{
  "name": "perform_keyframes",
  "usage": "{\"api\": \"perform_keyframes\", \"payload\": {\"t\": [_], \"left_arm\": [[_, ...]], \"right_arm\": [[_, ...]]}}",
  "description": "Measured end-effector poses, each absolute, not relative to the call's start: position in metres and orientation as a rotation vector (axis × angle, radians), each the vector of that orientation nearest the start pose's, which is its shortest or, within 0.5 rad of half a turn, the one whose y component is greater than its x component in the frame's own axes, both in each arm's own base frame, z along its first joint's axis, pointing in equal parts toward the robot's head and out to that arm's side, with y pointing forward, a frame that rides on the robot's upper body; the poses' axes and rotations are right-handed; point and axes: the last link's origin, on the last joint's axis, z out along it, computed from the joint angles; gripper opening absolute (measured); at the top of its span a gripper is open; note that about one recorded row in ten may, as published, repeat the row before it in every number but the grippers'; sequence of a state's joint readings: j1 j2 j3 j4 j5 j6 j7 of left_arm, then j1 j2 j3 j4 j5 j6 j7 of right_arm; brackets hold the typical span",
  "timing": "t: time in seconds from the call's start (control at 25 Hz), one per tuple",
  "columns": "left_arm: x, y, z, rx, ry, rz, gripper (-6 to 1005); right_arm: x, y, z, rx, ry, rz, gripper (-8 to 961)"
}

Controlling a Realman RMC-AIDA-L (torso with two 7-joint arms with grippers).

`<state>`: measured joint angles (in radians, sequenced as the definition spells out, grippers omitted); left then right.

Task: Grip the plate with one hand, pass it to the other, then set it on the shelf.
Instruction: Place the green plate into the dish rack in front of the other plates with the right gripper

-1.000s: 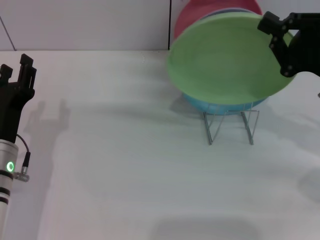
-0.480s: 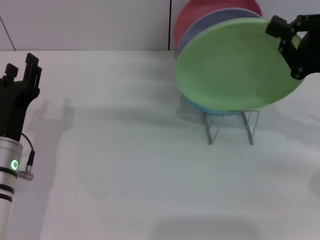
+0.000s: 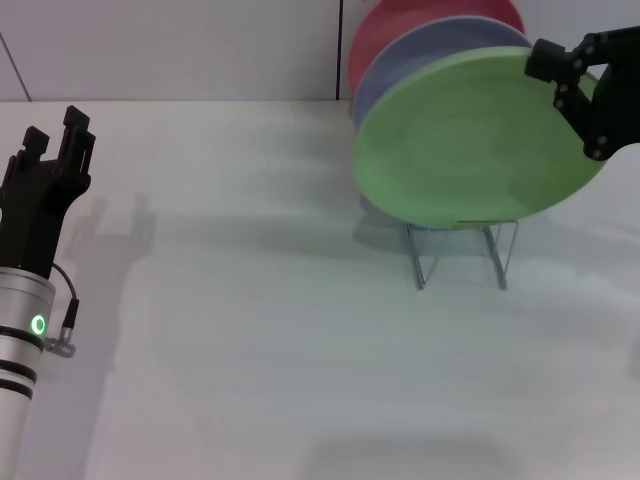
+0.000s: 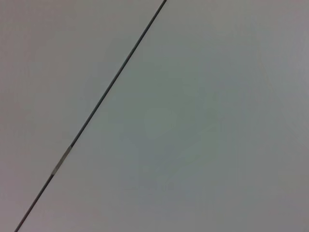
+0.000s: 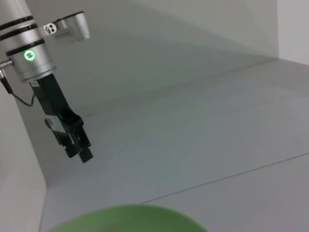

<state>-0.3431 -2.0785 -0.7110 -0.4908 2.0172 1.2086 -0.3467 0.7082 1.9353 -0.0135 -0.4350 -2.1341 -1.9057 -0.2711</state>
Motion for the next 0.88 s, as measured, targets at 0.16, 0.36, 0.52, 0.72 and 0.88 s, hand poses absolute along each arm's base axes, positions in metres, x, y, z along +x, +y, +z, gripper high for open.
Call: {"api": "perform_keyframes", "payload": {"t": [0.16,0.36,0.52,0.72,0.88], "left_arm": [[-0.2843,0.3203,-0.0298,-1.357,-0.886,-1.165,624],[-0.2831,0.3196,-0.0316,-1.363,-0.895,-1.17,625],[-0.2819,0.319,-0.0328,-1.366,-0.898,-1.173,625],[-0.2818,0.32,-0.0349,-1.374,-0.91,-1.166,625],[-0.2825,0.3195,-0.0354,-1.374,-0.915,-1.164,625]], "right_arm": [[0.2311,0.3546,0.0906,-1.836,-1.239,0.537,14],[0.2298,0.3578,0.0927,-1.846,-1.252,0.516,14],[0.231,0.36,0.0924,-1.852,-1.246,0.495,14],[0.2322,0.3617,0.0879,-1.857,-1.232,0.479,14],[0.2334,0.3608,0.0842,-1.862,-1.222,0.476,14]]}}
